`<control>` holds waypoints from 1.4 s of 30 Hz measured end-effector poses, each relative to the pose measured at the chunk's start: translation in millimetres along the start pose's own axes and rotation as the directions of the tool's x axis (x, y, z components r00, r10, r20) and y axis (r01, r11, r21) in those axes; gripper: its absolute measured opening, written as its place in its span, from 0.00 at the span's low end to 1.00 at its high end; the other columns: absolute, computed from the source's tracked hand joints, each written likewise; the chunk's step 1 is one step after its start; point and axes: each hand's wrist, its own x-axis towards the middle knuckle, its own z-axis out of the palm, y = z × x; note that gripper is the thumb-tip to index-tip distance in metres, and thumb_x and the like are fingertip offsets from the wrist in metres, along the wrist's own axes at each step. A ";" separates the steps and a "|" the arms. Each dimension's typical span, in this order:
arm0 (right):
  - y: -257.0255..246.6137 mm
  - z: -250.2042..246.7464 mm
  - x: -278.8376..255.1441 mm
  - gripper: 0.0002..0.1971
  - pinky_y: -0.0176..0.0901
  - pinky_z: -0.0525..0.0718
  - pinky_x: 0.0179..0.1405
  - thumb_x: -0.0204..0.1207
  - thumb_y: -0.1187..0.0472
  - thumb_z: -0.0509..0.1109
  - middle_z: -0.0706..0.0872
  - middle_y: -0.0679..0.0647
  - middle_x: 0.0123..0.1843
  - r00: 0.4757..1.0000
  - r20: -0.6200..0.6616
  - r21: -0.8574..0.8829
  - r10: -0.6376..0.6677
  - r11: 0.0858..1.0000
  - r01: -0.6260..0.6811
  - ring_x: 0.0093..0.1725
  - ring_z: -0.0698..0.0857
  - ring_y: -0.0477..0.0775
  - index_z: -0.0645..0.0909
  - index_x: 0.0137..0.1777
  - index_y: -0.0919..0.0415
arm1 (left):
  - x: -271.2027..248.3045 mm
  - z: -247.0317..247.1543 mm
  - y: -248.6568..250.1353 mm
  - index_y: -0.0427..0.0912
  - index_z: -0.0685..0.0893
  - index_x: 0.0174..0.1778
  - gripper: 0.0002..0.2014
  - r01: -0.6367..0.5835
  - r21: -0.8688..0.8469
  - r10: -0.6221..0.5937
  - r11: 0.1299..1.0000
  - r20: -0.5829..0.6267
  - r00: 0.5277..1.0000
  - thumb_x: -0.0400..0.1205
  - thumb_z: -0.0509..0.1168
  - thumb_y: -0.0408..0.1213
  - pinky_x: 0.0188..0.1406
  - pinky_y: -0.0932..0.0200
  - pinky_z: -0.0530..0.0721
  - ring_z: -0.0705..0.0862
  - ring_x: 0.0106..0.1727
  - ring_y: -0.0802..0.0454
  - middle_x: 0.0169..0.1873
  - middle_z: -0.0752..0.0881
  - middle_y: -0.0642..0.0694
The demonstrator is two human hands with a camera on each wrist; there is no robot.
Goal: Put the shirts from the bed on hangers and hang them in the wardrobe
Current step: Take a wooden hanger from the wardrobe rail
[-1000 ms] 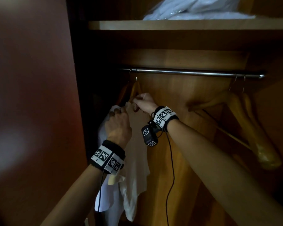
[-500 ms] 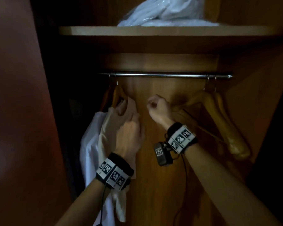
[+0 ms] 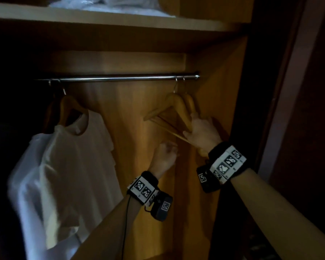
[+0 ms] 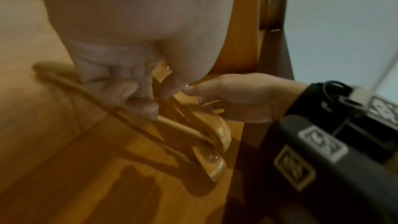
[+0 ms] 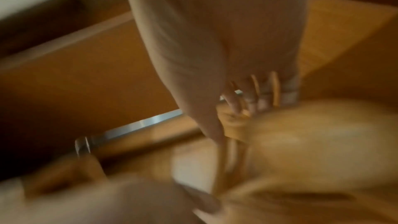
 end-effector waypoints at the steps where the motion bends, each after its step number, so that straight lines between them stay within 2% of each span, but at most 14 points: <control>1: 2.9 4.6 0.4 0.34 0.59 0.86 0.65 0.87 0.51 0.71 0.81 0.64 0.73 1.000 0.016 0.019 0.003 1.000 -0.004 0.72 0.81 0.68 0.62 0.86 0.61 | 1.9 4.3 0.2 0.42 0.81 0.62 0.09 0.014 -0.014 -0.014 1.000 0.017 1.000 0.93 0.57 0.38 0.31 0.59 0.81 0.83 0.35 0.55 0.50 0.89 0.41; 4: 4.5 14.2 -1.0 0.26 0.58 0.90 0.55 0.88 0.49 0.70 0.87 0.61 0.62 0.997 0.075 0.094 0.020 0.995 -0.027 0.58 0.89 0.63 0.70 0.78 0.63 | 4.9 10.2 1.0 0.45 0.81 0.55 0.11 0.009 0.000 -0.009 1.000 0.034 0.999 0.94 0.53 0.40 0.28 0.61 0.78 0.80 0.32 0.55 0.49 0.88 0.40; 7: -0.5 20.5 -1.1 0.19 0.56 0.90 0.51 0.90 0.52 0.67 0.88 0.62 0.57 0.993 0.115 0.150 0.027 0.988 -0.044 0.55 0.90 0.63 0.75 0.70 0.68 | 8.0 8.8 1.3 0.45 0.79 0.45 0.15 -0.001 0.015 0.000 1.000 0.039 0.999 0.94 0.52 0.36 0.25 0.61 0.75 0.77 0.29 0.52 0.44 0.86 0.37; 9: -3.6 26.6 2.8 0.23 0.54 0.88 0.51 0.90 0.55 0.67 0.86 0.64 0.61 0.991 0.124 0.219 0.046 0.973 -0.073 0.59 0.89 0.64 0.69 0.76 0.71 | 11.0 6.8 0.2 0.41 0.79 0.48 0.13 0.022 0.000 -0.022 1.000 0.051 0.998 0.94 0.52 0.34 0.22 0.65 0.74 0.77 0.31 0.52 0.44 0.84 0.39; 12: -5.6 32.6 6.6 0.39 0.49 0.84 0.63 0.88 0.53 0.70 0.82 0.61 0.69 0.977 0.185 0.467 0.107 0.865 -0.183 0.69 0.84 0.63 0.54 0.88 0.70 | 14.0 4.3 -2.5 0.38 0.78 0.57 0.08 0.057 -0.058 -0.055 0.997 0.044 0.998 0.92 0.54 0.32 0.19 0.68 0.73 0.79 0.33 0.53 0.43 0.83 0.43; 13: -5.9 35.4 8.9 0.35 0.49 0.84 0.63 0.87 0.54 0.71 0.83 0.60 0.67 0.968 0.213 0.552 0.134 0.800 -0.233 0.67 0.84 0.61 0.60 0.86 0.69 | 14.8 3.8 -3.2 0.38 0.78 0.58 0.07 0.057 -0.069 -0.055 0.996 0.039 0.998 0.92 0.55 0.32 0.19 0.69 0.73 0.79 0.33 0.53 0.43 0.83 0.44; 15: -7.4 40.6 10.1 0.17 0.47 0.84 0.54 0.87 0.54 0.70 0.85 0.55 0.58 0.959 0.221 0.639 0.179 0.716 -0.281 0.60 0.85 0.58 0.78 0.69 0.63 | 16.3 2.5 -4.4 0.38 0.78 0.58 0.07 0.062 -0.072 -0.060 0.995 0.030 0.998 0.92 0.55 0.33 0.19 0.69 0.72 0.80 0.33 0.53 0.44 0.85 0.43; 19: -11.2 48.2 10.8 0.18 0.44 0.81 0.50 0.87 0.54 0.68 0.85 0.51 0.64 0.962 0.169 0.632 0.216 0.725 -0.274 0.60 0.84 0.58 0.79 0.72 0.62 | 21.6 1.0 -9.5 0.36 0.78 0.63 0.08 0.088 -0.075 -0.085 0.993 0.037 0.996 0.92 0.57 0.34 0.19 0.69 0.72 0.81 0.35 0.51 0.50 0.88 0.41; 23: -9.3 49.9 15.0 0.02 0.39 0.77 0.30 0.84 0.63 0.69 0.86 0.53 0.43 0.964 0.151 0.647 0.217 0.716 -0.263 0.41 0.85 0.53 0.83 0.52 0.60 | 22.0 -4.4 -12.8 0.34 0.78 0.64 0.11 0.091 -0.100 -0.090 0.991 0.020 0.996 0.92 0.53 0.33 0.19 0.69 0.72 0.80 0.35 0.53 0.52 0.88 0.39; 25: -6.6 50.5 13.5 0.03 0.38 0.77 0.27 0.84 0.65 0.70 0.86 0.53 0.40 0.964 0.136 0.668 0.229 0.697 -0.260 0.36 0.85 0.51 0.82 0.48 0.59 | 24.1 -8.1 -14.6 0.37 0.76 0.65 0.10 0.091 -0.118 -0.092 0.989 -0.004 0.996 0.93 0.52 0.34 0.20 0.69 0.72 0.80 0.37 0.52 0.52 0.87 0.37; 29: -7.6 53.3 10.2 0.02 0.37 0.79 0.29 0.85 0.62 0.71 0.90 0.56 0.47 0.969 0.083 0.717 0.232 0.662 -0.219 0.42 0.88 0.54 0.84 0.54 0.59 | 34.2 -15.6 -11.4 0.41 0.75 0.67 0.11 0.081 -0.105 -0.085 0.991 -0.038 0.996 0.93 0.52 0.37 0.22 0.68 0.74 0.82 0.41 0.51 0.56 0.87 0.36; 35: -4.0 48.7 2.2 0.02 0.37 0.82 0.26 0.84 0.61 0.70 0.94 0.57 0.42 0.970 -0.085 0.796 0.227 0.601 -0.071 0.30 0.88 0.49 0.82 0.51 0.54 | 41.4 -19.8 1.5 0.42 0.74 0.70 0.13 0.020 -0.099 -0.028 0.995 -0.078 0.997 0.94 0.52 0.42 0.37 0.58 0.79 0.85 0.48 0.49 0.58 0.87 0.39; 40: 9.5 50.1 -17.7 0.03 0.50 0.90 0.31 0.81 0.61 0.73 0.94 0.61 0.40 0.977 -0.110 0.804 0.183 0.595 -0.021 0.32 0.90 0.57 0.84 0.53 0.55 | 40.3 -12.3 14.3 0.46 0.76 0.74 0.20 -0.042 -0.119 0.028 0.992 -0.120 0.992 0.91 0.55 0.52 0.66 0.43 0.85 0.86 0.64 0.44 0.62 0.87 0.44; 42: 18.0 50.0 -24.9 0.07 0.53 0.92 0.35 0.82 0.63 0.72 0.94 0.62 0.42 0.986 -0.113 0.802 0.125 0.597 0.016 0.36 0.93 0.60 0.83 0.58 0.55 | 40.5 -10.7 20.7 0.47 0.78 0.72 0.20 -0.086 -0.148 0.065 0.985 -0.143 0.988 0.92 0.56 0.55 0.67 0.44 0.84 0.86 0.64 0.46 0.63 0.87 0.46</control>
